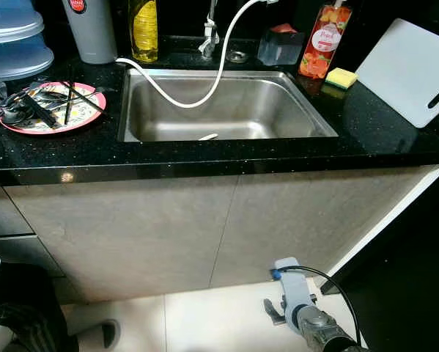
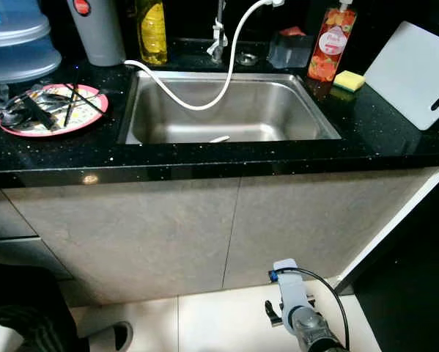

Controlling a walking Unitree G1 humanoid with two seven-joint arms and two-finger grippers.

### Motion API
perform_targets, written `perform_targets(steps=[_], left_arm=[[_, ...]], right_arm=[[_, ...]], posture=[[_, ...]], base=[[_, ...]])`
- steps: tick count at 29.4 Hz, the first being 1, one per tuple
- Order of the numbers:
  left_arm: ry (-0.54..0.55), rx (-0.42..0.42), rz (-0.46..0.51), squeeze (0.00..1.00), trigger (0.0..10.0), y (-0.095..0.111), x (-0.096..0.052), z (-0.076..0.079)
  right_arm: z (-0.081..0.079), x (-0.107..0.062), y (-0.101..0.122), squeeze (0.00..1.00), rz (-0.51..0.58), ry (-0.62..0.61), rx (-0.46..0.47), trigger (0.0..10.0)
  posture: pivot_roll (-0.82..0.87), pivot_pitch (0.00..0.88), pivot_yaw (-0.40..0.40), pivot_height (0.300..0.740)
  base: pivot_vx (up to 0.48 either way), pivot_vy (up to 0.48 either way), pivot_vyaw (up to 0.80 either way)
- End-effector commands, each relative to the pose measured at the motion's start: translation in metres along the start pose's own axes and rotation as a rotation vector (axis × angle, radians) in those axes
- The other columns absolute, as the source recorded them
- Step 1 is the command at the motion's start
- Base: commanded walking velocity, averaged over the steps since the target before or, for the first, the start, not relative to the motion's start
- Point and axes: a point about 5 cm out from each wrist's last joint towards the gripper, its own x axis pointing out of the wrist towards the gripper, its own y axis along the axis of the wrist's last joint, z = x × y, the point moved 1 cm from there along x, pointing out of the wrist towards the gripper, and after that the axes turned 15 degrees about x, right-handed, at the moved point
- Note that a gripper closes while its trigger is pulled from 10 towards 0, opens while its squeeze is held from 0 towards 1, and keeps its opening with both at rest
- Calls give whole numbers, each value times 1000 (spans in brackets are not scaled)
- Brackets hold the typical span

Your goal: Kitchen organization

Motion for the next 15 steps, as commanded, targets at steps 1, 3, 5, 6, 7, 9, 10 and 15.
perform_targets(steps=[1, 3, 5, 6, 7, 9, 10, 15], left_arm=[[15, 12, -24, 0, 10000, -4, 2, -6], [9, 21, -20, 0, 10000, -4, 2, -6], [6, 25, -17, 0, 10000, -4, 1, -5], [7, 26, -17, 0, 10000, -4, 1, -5], [8, 26, -17, 0, 10000, -4, 1, -5], [9, 25, -18, 0, 10000, -4, 2, -5], [8, 28, -16, 0, 10000, -4, 1, -5], [6, 31, -17, 0, 10000, -5, 1, -5]], right_arm=[[1, -1, -5, 0, -20, -2, 3, 10000], [0, -1, -5, 0, -23, -2, -1, 10000], [0, -1, -6, 0, -26, -1, -11, 10000], [1, -1, -7, 0, -31, -2, -25, 10000], [1, -1, -8, 0, -36, -4, -36, 10000], [3, -1, -9, 0, -42, -10, -44, 10000], [4, -2, -10, 0, -46, -16, -46, 10000], [5, -2, -11, 0, -50, -17, -48, 10000]], posture=[[294, 0, -58, 740], [296, 0, -60, 740], [296, 0, -61, 740], [296, 0, -62, 740], [298, 0, -63, 740], [298, 0, -63, 740], [298, 0, -63, 740], [300, 0, -63, 740]], base=[[0, 0, 0], [0, 0, 0], [0, 0, 0], [0, 0, 0], [0, 0, 0], [0, 0, 0], [0, 0, 0], [0, 0, 0]])
